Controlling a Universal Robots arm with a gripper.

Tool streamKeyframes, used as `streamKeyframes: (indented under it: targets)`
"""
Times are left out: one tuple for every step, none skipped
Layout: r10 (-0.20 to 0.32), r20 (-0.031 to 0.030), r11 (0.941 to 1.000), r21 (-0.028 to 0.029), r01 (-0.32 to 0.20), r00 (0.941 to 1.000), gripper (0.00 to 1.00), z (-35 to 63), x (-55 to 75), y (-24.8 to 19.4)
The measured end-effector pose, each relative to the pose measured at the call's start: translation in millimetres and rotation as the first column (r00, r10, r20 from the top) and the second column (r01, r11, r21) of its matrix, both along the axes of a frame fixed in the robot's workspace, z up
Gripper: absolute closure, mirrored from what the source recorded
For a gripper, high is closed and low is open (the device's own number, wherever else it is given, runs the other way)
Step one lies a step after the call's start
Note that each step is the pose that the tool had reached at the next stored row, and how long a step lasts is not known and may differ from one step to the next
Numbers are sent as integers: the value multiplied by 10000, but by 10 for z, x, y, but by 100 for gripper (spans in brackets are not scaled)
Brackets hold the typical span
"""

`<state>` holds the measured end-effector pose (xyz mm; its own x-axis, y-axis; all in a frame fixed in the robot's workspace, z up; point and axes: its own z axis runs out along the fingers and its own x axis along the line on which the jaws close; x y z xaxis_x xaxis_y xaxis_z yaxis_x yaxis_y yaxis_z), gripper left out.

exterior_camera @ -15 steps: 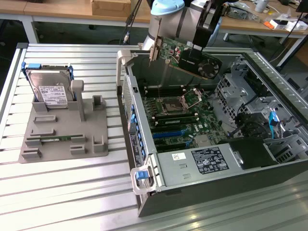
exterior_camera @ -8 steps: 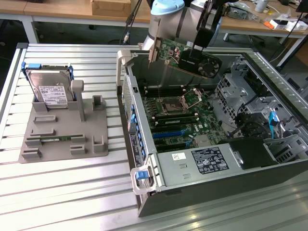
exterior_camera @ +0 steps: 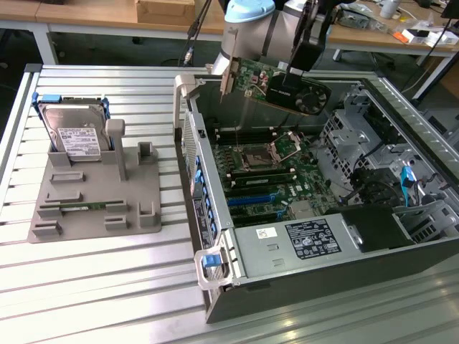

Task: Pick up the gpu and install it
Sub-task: 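Insert the gpu into the slot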

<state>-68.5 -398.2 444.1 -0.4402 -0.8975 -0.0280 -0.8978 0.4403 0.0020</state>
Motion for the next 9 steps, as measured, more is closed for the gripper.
streamKeyframes:
  targets:
    - [53, 0, 10000, 0, -53, 10000, 74, 0, 0, 0]
    - [163, 0, 9999, 0, -163, 9999, 74, 0, 0, 0]
    - [222, 0, 9998, 0, -222, 9998, 74, 0, 0, 0]
    - [271, 0, 9996, -1, -271, 9996, 74, 0, 0, 0]
    - [355, 0, 9994, 0, -355, 9994, 74, 0, 0, 0]
    - [409, 0, 9992, 0, -409, 9992, 74, 0, 0, 0]
    - [538, 0, 9985, 0, -538, 9985, 74, 0, 0, 0]
    - [627, 0, 9980, 0, -627, 9980, 74, 0, 0, 0]
    - [689, 0, 9976, -1, -689, 9976, 74, 0, 0, 0]
